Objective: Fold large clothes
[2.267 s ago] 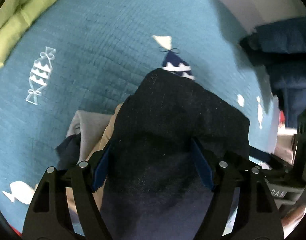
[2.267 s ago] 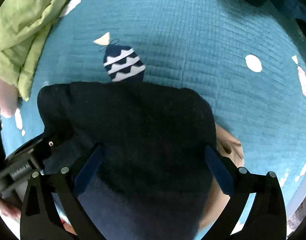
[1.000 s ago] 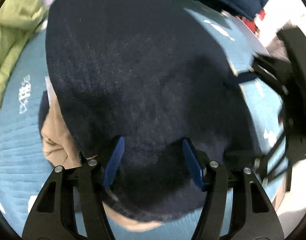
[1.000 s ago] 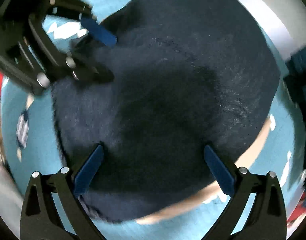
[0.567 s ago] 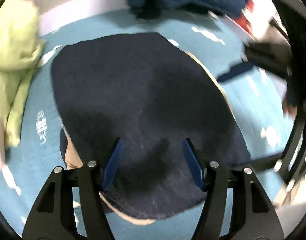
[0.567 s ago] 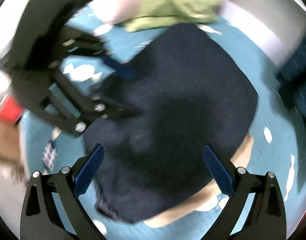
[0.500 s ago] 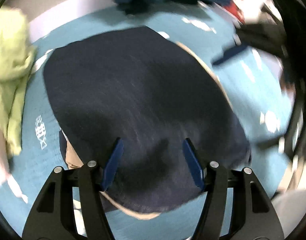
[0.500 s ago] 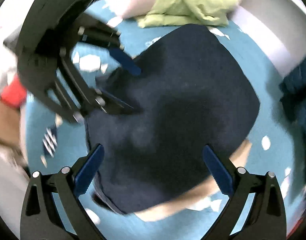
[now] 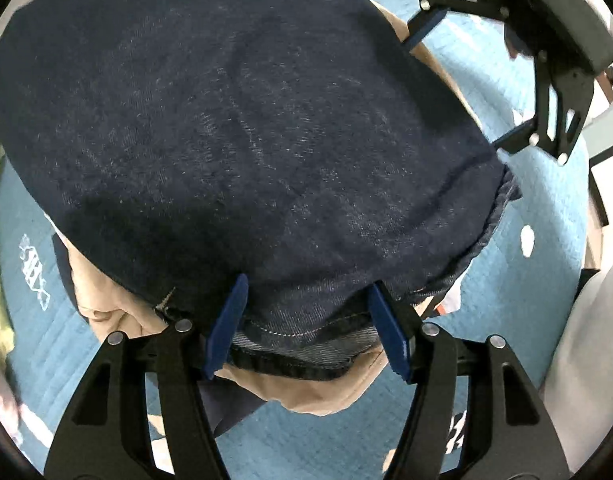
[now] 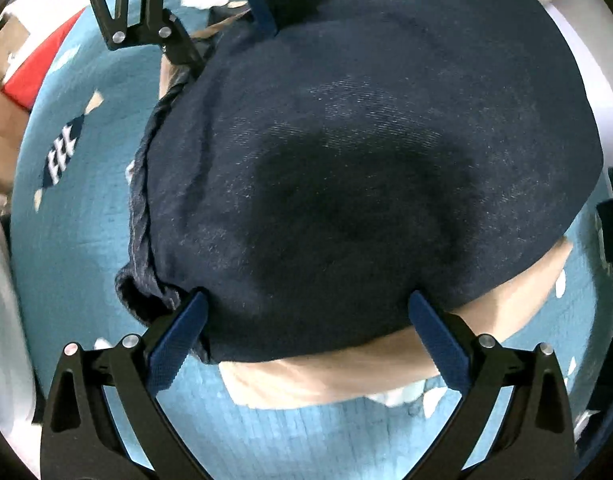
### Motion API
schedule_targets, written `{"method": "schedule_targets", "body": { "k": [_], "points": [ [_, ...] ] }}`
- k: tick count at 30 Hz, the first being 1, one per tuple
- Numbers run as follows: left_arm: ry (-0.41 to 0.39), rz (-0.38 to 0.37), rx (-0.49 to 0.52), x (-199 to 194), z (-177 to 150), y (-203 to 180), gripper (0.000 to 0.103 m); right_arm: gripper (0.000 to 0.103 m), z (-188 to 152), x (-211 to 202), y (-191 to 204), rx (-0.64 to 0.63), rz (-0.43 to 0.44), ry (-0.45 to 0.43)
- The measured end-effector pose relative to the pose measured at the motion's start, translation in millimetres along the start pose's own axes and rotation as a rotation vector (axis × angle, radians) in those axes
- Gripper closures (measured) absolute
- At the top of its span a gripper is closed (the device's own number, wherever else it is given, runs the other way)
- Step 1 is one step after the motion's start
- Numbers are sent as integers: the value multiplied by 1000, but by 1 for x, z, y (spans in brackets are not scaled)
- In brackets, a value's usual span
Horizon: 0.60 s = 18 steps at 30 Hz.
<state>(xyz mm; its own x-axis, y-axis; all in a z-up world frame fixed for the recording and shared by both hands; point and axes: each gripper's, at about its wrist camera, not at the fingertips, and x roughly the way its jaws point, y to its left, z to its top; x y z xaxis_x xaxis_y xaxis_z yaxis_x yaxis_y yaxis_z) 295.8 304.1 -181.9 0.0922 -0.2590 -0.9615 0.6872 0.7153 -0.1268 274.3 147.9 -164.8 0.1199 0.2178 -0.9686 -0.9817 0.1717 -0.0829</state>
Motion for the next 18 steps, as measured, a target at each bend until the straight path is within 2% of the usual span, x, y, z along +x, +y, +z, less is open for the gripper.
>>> {"method": "schedule_targets", "body": {
  "k": [3,6,8,9,11,13,15,16,18],
  "points": [
    [11,69,21,-17,1,-16,40,7,-6,-21,0,48,20,-7],
    [-50,72,86,-55,1,-30,40,11,-10,-79,-20,101,68,-121],
    [-102,64,85,-82,11,-21,39,11,-6,-101,-44,140,36,-156],
    [-115,96,90,-90,19,-15,39,10,0,-110,-59,124,7,-159],
    [-122,152,104,-99,36,-1,39,10,11,-110,-73,47,-27,-140],
    [-103,167,141,-99,55,20,39,11,31,-99,-102,-52,-50,-73],
    [-56,171,180,-94,70,37,39,11,31,-87,-119,-110,-6,-17],
    [-30,158,211,-90,77,45,39,15,40,-77,-129,-134,15,7],
    [17,193,253,-80,89,59,39,16,57,-60,-140,-164,5,38]
  ]
}}
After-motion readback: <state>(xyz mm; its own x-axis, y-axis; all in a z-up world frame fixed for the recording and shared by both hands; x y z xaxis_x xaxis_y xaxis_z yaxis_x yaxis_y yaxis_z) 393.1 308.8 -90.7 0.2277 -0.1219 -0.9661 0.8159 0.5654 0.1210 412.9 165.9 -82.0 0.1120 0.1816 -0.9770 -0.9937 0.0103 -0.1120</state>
